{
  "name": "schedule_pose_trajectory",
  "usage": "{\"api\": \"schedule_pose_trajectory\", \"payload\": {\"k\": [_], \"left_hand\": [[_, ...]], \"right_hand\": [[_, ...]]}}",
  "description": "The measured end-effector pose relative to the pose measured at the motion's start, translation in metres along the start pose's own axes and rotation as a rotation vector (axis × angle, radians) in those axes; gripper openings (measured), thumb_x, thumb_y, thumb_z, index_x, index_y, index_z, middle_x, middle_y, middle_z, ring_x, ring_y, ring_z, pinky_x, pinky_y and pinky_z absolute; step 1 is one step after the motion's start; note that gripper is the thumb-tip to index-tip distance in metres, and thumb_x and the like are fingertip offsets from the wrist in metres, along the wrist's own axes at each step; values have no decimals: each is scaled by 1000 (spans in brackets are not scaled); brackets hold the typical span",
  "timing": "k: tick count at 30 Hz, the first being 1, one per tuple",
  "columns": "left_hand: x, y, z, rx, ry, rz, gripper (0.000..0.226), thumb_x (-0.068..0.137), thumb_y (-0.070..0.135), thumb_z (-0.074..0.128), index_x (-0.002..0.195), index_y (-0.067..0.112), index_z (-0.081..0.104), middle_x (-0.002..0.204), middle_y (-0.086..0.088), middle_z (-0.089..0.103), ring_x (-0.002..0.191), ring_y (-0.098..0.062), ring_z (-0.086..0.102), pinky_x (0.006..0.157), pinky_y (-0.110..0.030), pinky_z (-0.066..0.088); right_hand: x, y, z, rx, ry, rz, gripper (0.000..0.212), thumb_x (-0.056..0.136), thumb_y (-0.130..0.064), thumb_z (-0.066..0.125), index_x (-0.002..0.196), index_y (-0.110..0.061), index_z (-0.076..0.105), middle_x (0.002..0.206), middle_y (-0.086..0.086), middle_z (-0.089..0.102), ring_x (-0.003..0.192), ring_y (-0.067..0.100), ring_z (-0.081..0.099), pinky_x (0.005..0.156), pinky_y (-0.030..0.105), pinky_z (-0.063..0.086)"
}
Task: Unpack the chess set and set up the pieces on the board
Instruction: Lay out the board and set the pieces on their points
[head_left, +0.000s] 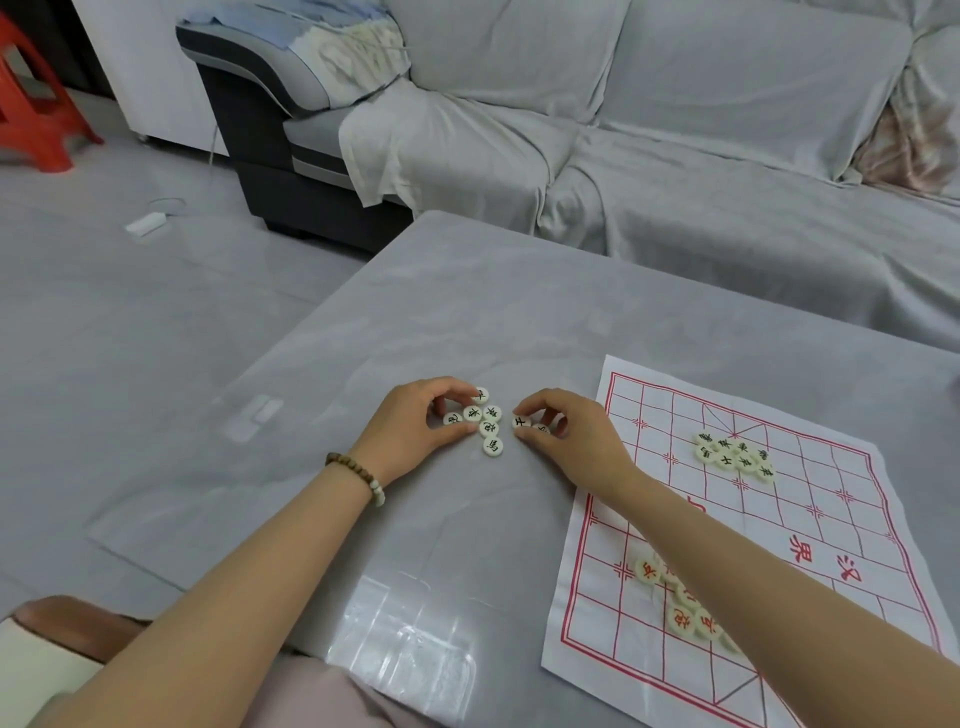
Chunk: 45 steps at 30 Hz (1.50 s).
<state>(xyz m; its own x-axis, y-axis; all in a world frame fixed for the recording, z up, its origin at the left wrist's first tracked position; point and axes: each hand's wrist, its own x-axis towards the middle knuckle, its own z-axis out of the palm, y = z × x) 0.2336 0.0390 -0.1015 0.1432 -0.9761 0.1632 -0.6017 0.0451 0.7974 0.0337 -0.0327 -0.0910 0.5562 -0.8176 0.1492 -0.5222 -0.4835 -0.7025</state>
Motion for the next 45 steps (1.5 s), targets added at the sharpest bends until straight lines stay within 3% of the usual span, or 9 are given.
{"api": "schedule_pose_trajectory", "payload": {"k": [10, 15, 19, 26, 31, 35, 39, 42, 45], "left_hand": [[0, 27, 5, -42, 25, 8, 21, 76, 25, 75, 94, 31, 67, 90, 17, 69, 73, -8, 54, 68, -15, 46], [6, 85, 58, 50, -153, 86, 24, 79, 30, 71, 102, 33, 63, 93, 22, 63, 79, 0, 53, 68, -7, 41], [14, 119, 117, 34, -262, 124, 36, 81, 31, 68, 116, 29, 60, 102, 18, 63, 85, 0, 54, 78, -13, 46], [31, 134, 175, 79, -306, 176, 37, 79, 32, 71, 114, 28, 60, 103, 13, 65, 90, -6, 57, 80, -18, 48], [47, 138, 177, 120, -301, 235, 37, 75, 29, 75, 106, 27, 56, 94, 10, 55, 79, -4, 54, 72, -13, 49], [59, 139, 179, 169, -295, 256, 37, 73, 33, 76, 102, 25, 54, 90, 9, 51, 74, -6, 51, 65, -12, 46], [59, 140, 178, 286, -280, 259, 44, 73, 44, 72, 108, 26, 53, 98, 11, 49, 81, -6, 47, 64, -11, 38], [51, 130, 162, 335, -256, 252, 48, 76, 49, 66, 117, 26, 52, 115, 11, 49, 94, -2, 44, 76, -7, 35], [41, 109, 126, 406, -221, 200, 51, 81, 52, 57, 124, 25, 51, 129, 7, 48, 115, -9, 44, 97, -22, 35]], "right_hand": [[-25, 3, -37, 31, 63, 9, 14, 82, -20, 70, 90, -30, 65, 90, -21, 64, 77, 3, 55, 67, 14, 44], [-66, 37, -93, -67, 164, 89, 12, 82, -23, 69, 91, -29, 65, 88, -21, 60, 75, 1, 55, 66, 11, 44], [-102, 75, -130, -100, 292, 171, 13, 80, -20, 71, 92, -25, 68, 89, -13, 64, 77, 3, 59, 73, 22, 52], [-117, 105, -140, -182, 191, 175, 11, 81, -23, 70, 92, -22, 70, 92, -12, 64, 79, 1, 54, 78, 20, 46], [-108, 118, -138, -238, 174, 81, 15, 81, -26, 70, 94, -19, 72, 95, -10, 60, 86, 0, 50, 74, 4, 35], [-103, 125, -140, -244, 156, 78, 16, 81, -30, 69, 94, -21, 72, 93, -9, 58, 84, 2, 50, 69, 7, 35], [-103, 123, -141, -224, 185, 76, 17, 81, -33, 69, 95, -24, 70, 94, -12, 58, 87, 1, 50, 69, 9, 37], [-101, 112, -136, -217, 220, 53, 15, 83, -34, 67, 95, -25, 69, 94, -15, 57, 87, -2, 49, 69, 9, 37], [-90, 91, -120, -173, 181, 29, 16, 83, -34, 66, 96, -24, 69, 96, -16, 55, 88, -1, 49, 73, 10, 39]]}}
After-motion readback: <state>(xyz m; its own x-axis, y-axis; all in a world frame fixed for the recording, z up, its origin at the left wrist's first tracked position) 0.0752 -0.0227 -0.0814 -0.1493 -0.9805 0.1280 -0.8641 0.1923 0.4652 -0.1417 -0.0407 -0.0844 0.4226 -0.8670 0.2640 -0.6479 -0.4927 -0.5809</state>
